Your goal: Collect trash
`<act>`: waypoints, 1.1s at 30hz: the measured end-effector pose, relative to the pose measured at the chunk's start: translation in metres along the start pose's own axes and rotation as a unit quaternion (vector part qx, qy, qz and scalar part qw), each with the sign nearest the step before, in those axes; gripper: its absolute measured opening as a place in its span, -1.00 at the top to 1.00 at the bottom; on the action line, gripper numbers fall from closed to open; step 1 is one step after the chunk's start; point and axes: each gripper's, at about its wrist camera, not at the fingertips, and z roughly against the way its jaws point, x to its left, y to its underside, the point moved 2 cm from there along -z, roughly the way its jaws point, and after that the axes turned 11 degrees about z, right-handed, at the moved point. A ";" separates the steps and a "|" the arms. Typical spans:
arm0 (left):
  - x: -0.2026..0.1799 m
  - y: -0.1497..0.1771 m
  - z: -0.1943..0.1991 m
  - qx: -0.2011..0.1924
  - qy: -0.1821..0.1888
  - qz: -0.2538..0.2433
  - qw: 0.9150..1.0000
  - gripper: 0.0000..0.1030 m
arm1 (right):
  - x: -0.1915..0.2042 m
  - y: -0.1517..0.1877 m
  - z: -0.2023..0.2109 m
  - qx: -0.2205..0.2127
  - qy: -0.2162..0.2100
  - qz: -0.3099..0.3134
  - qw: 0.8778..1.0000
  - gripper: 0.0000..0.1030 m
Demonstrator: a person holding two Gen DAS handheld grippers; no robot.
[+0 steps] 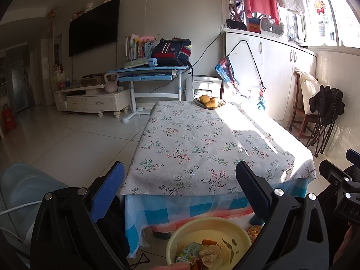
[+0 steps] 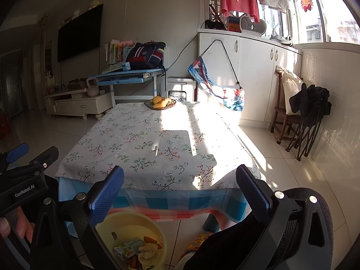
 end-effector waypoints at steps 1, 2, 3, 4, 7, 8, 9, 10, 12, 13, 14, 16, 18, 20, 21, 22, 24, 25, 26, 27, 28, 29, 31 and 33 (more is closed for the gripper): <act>0.000 0.000 0.000 0.000 -0.001 0.000 1.000 -0.86 | 0.000 0.000 -0.001 0.000 0.000 0.000 1.000 -0.85; 0.000 0.000 0.000 -0.001 -0.001 0.000 1.000 -0.86 | 0.000 0.000 -0.001 0.000 0.000 0.000 1.000 -0.85; -0.001 0.000 0.001 -0.002 -0.001 0.000 1.000 -0.86 | 0.000 0.000 -0.001 0.000 0.000 0.000 1.000 -0.85; -0.001 -0.001 0.001 -0.002 -0.002 0.000 1.000 -0.86 | 0.000 0.000 -0.001 0.000 0.000 0.000 1.000 -0.85; 0.000 0.000 0.001 -0.002 -0.003 0.000 1.000 -0.86 | 0.000 0.000 -0.001 0.000 0.000 0.000 1.000 -0.85; 0.000 -0.001 0.001 -0.001 -0.003 0.000 1.000 -0.86 | 0.000 0.000 -0.001 0.000 0.000 0.000 1.000 -0.85; -0.001 -0.001 0.001 -0.002 -0.003 0.000 1.000 -0.86 | 0.000 0.000 -0.001 0.000 0.000 0.000 1.000 -0.85; 0.000 0.000 0.001 -0.002 -0.002 -0.001 1.000 -0.86 | 0.000 0.000 -0.001 0.001 0.000 0.000 1.000 -0.85; 0.000 0.000 0.001 -0.001 -0.003 -0.002 1.000 -0.86 | 0.000 0.000 -0.001 0.001 0.000 0.000 1.000 -0.85; -0.001 -0.001 0.001 -0.001 -0.003 -0.001 1.000 -0.86 | 0.000 0.000 -0.001 0.000 0.000 0.000 1.000 -0.85; -0.001 0.000 0.001 -0.001 -0.003 -0.002 1.000 -0.86 | 0.000 0.000 -0.001 0.000 0.000 0.000 1.000 -0.85; -0.001 0.000 0.001 -0.001 -0.003 -0.002 1.000 -0.86 | 0.000 0.000 -0.001 0.000 0.000 0.000 1.000 -0.85; -0.001 0.000 0.001 -0.001 -0.003 -0.002 1.000 -0.86 | 0.000 0.000 -0.001 0.001 0.000 0.000 1.000 -0.85; 0.000 0.000 0.001 -0.002 -0.003 -0.002 1.000 -0.86 | 0.000 0.000 -0.001 0.001 0.000 0.000 1.000 -0.85; -0.001 0.000 0.001 -0.001 -0.003 -0.002 1.000 -0.86 | 0.000 0.000 -0.001 0.001 0.000 0.000 1.000 -0.85; 0.000 0.000 0.001 -0.001 -0.003 -0.002 1.000 -0.86 | 0.000 0.000 -0.001 0.001 0.000 0.000 1.000 -0.85; -0.001 0.000 0.001 -0.001 -0.003 -0.003 1.000 -0.86 | 0.000 -0.001 -0.001 0.001 0.000 0.000 1.000 -0.85; 0.000 0.000 0.001 -0.001 -0.004 -0.003 1.000 -0.86 | 0.000 -0.001 -0.001 0.001 0.000 0.001 1.000 -0.85; 0.000 0.000 0.001 -0.001 -0.004 -0.003 1.000 -0.86 | 0.000 -0.001 -0.001 0.001 0.000 0.001 1.000 -0.85; 0.000 0.000 0.001 -0.002 -0.004 -0.003 1.000 -0.86 | 0.000 -0.001 -0.001 0.001 0.000 0.001 1.000 -0.85; 0.000 0.000 0.001 -0.001 -0.004 -0.003 1.000 -0.86 | 0.000 -0.001 -0.001 0.001 0.000 0.001 1.000 -0.85; -0.001 0.000 0.001 -0.001 -0.004 -0.003 1.000 -0.86 | 0.000 -0.001 -0.001 0.001 0.000 0.001 1.000 -0.85; 0.000 0.000 0.000 -0.001 -0.004 -0.003 1.000 -0.86 | 0.000 -0.001 -0.001 0.001 0.000 0.001 1.000 -0.85; 0.000 -0.001 0.000 -0.001 -0.005 -0.003 1.000 -0.86 | 0.000 -0.001 -0.001 0.001 0.000 0.001 1.000 -0.85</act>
